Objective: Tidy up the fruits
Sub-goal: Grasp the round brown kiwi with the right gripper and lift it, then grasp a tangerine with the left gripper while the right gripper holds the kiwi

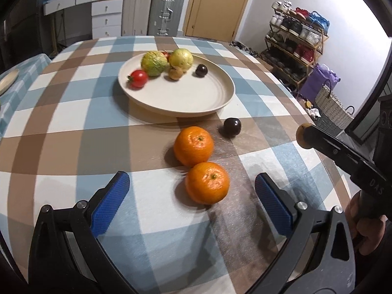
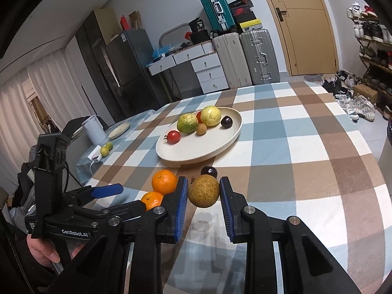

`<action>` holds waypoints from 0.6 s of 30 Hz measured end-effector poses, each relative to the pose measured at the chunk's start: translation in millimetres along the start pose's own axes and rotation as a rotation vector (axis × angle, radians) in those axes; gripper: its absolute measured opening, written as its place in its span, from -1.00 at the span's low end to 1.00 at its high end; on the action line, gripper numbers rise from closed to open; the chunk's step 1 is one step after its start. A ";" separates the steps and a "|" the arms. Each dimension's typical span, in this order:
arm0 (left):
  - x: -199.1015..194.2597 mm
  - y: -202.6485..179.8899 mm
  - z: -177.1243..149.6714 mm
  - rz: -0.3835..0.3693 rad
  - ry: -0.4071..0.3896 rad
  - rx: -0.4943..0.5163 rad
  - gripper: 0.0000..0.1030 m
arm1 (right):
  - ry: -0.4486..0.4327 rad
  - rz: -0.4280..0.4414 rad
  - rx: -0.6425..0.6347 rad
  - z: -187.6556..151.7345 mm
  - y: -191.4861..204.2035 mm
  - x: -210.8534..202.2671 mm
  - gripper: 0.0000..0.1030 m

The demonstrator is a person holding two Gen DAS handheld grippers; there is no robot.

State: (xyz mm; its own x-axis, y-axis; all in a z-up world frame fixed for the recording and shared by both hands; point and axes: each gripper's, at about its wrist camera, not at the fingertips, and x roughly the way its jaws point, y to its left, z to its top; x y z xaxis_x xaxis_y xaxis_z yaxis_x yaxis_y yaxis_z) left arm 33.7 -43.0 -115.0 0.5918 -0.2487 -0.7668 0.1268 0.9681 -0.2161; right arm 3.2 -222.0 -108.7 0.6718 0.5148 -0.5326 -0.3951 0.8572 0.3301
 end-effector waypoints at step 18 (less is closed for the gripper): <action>15.5 -4.8 -1.4 -0.088 0.058 0.035 -0.26 | 0.011 0.049 0.018 -0.3 -1.7 6.3 -0.48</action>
State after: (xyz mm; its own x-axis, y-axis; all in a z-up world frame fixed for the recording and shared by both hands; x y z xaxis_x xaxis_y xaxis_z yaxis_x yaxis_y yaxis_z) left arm 41.2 -51.5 -126.7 0.5303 -0.3334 -0.7795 0.2048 0.9426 -0.2638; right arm 7.8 -220.2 -112.8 0.6452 0.5560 -0.5240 -0.4155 0.8309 0.3701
